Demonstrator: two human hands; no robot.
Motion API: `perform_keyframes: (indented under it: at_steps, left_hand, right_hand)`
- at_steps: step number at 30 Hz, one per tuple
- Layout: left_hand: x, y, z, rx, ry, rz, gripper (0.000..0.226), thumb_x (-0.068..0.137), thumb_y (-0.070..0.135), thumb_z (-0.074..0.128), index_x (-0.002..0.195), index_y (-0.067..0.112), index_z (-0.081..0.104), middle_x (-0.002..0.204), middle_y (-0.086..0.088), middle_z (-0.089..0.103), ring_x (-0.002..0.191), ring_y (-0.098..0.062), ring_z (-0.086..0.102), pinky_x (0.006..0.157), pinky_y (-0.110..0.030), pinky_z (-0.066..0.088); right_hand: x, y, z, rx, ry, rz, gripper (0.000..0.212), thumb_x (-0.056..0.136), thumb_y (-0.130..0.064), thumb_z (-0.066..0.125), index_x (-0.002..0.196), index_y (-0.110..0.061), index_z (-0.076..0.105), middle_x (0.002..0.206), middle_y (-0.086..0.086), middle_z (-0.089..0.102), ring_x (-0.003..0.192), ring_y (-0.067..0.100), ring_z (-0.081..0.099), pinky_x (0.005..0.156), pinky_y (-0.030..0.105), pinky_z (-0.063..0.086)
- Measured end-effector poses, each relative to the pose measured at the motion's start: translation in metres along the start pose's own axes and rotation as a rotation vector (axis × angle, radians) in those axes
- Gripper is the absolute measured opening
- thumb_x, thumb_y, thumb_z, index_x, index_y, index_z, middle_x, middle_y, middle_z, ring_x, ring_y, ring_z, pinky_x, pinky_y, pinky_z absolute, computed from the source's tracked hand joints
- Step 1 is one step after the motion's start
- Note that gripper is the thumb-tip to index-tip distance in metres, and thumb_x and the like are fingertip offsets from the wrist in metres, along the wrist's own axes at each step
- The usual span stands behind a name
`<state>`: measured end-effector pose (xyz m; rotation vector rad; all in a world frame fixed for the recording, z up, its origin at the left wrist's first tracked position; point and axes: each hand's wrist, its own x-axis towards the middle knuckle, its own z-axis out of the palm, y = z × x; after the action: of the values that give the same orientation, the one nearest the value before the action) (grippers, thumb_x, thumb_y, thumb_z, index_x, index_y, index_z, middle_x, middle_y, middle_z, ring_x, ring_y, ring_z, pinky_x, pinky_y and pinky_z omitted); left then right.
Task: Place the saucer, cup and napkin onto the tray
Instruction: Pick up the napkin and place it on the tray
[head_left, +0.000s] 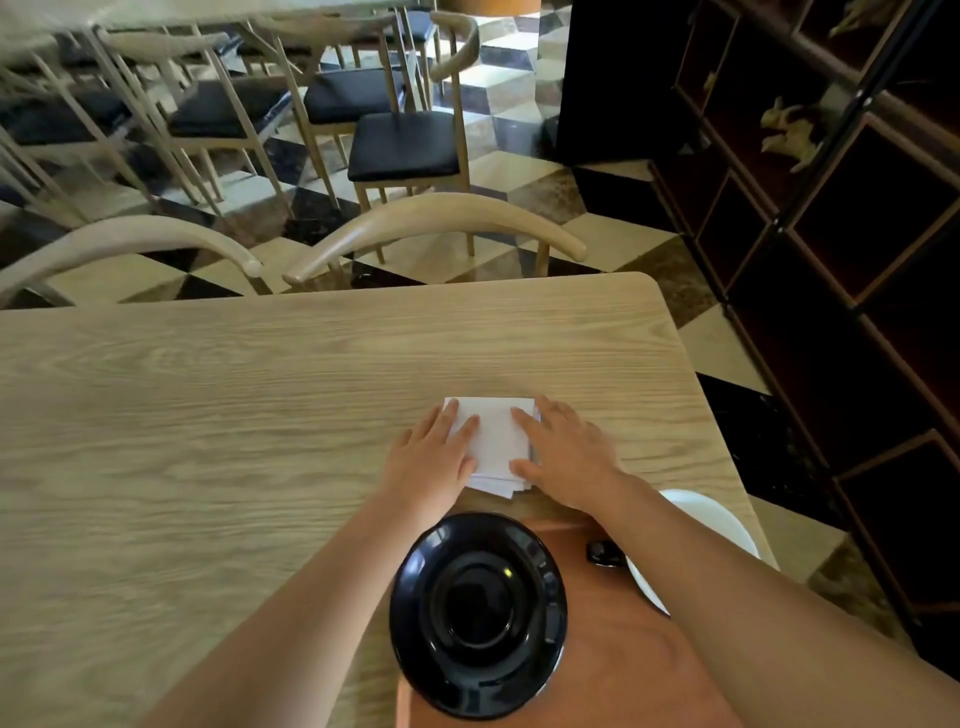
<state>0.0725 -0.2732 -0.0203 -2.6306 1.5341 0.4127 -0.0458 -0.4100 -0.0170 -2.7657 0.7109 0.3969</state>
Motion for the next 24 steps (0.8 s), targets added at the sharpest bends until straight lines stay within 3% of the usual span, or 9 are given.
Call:
perform_keyframes:
  at_steps: [2,4,7,10,12,15,17,21,24]
  left_hand:
    - [0.002,0.001,0.002,-0.123,0.008,-0.078,0.059,0.096,0.035,0.04,0.146,0.018,0.013,0.157,-0.01,0.01,0.142,-0.026,0.012,0.11,-0.038,0.022]
    - [0.005,0.005,0.002,-0.269,0.077,-0.168,0.062,0.09,0.028,0.053,0.141,0.007,0.025,0.146,-0.016,0.033,0.131,-0.03,0.032,0.104,-0.035,0.028]
    - [0.008,0.01,-0.004,-0.485,0.202,-0.235,0.038,0.081,0.008,0.056,0.117,-0.001,0.049,0.117,-0.018,0.057,0.107,-0.032,0.05,0.086,-0.032,0.036]
    - [0.01,0.007,-0.011,-0.728,0.213,-0.333,0.013,0.081,0.001,0.05,0.09,-0.002,0.059,0.08,-0.011,0.056,0.074,-0.025,0.05,0.064,-0.029,0.037]
    - [0.014,0.002,-0.013,-0.895,0.151,-0.455,0.013,0.08,0.001,0.046,0.076,0.0,0.058,0.07,-0.008,0.049,0.063,-0.021,0.043,0.052,-0.025,0.036]
    - [0.015,-0.004,-0.017,-1.181,0.087,-0.632,0.02,0.08,-0.004,0.043,0.071,0.004,0.06,0.075,-0.011,0.055,0.072,-0.023,0.046,0.061,-0.029,0.037]
    - [0.011,-0.006,-0.019,-1.359,0.063,-0.711,0.03,0.081,-0.008,0.046,0.063,0.012,0.057,0.071,-0.006,0.059,0.075,-0.025,0.052,0.067,-0.032,0.046]
    - [-0.001,-0.009,-0.021,-1.521,0.018,-0.715,0.029,0.085,-0.006,0.051,0.074,0.019,0.059,0.077,0.0,0.061,0.076,-0.017,0.058,0.075,-0.034,0.047]
    - [-0.013,-0.011,-0.028,-1.612,0.017,-0.694,0.023,0.087,-0.002,0.053,0.084,0.019,0.06,0.088,-0.002,0.063,0.085,-0.018,0.059,0.072,-0.033,0.049]
  right_hand:
    - [0.003,-0.004,0.002,0.004,-0.01,0.031,0.068,0.091,-0.048,0.043,0.146,-0.025,0.01,0.156,0.011,0.008,0.141,0.025,0.009,0.109,0.043,0.024]
    - [0.004,-0.008,0.003,0.011,0.004,0.054,0.067,0.09,-0.045,0.044,0.145,-0.024,0.013,0.154,0.012,0.015,0.139,0.026,0.014,0.106,0.042,0.029]
    - [0.002,-0.015,0.003,0.035,0.032,0.087,0.063,0.09,-0.04,0.046,0.143,-0.022,0.019,0.15,0.011,0.026,0.133,0.027,0.024,0.101,0.041,0.035]
    - [-0.002,-0.019,0.002,0.192,0.071,0.124,0.058,0.087,-0.029,0.052,0.14,-0.02,0.03,0.146,0.008,0.033,0.126,0.028,0.029,0.1,0.039,0.037]
    - [-0.003,-0.022,0.002,0.397,0.123,0.18,0.056,0.085,-0.017,0.054,0.138,-0.018,0.036,0.145,0.005,0.037,0.127,0.026,0.03,0.099,0.037,0.037]
    - [-0.003,-0.026,0.003,0.647,0.205,0.275,0.053,0.084,-0.004,0.052,0.135,-0.015,0.043,0.142,0.004,0.045,0.128,0.023,0.038,0.098,0.03,0.038]
    - [-0.003,-0.028,0.003,0.748,0.23,0.336,0.054,0.082,0.001,0.049,0.133,-0.016,0.046,0.135,0.006,0.052,0.118,0.024,0.05,0.087,0.026,0.044]
    - [-0.001,-0.027,0.001,0.848,0.23,0.378,0.05,0.08,0.001,0.051,0.126,-0.018,0.054,0.111,0.005,0.064,0.083,0.014,0.054,0.052,0.012,0.037]
    - [-0.004,-0.025,-0.004,0.957,0.24,0.379,0.046,0.079,-0.001,0.055,0.12,-0.02,0.06,0.085,-0.005,0.062,0.069,0.011,0.056,0.05,0.014,0.039]
